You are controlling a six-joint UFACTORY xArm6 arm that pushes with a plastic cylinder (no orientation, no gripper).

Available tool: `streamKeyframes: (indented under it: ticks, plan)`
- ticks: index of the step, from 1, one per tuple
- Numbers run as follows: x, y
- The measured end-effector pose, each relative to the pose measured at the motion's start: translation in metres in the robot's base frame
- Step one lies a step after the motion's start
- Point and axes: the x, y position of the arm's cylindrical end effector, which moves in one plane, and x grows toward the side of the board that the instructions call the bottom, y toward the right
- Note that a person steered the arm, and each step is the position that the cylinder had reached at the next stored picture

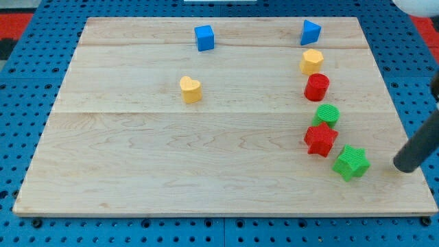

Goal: Move the arm away from the green star

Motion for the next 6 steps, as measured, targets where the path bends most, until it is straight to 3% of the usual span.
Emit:
streamKeyframes:
  ticks: [3,5,6]
  plan:
    - [0.030,-0.081]
    - [0.066,-0.083]
    - [0.064,-0.186]
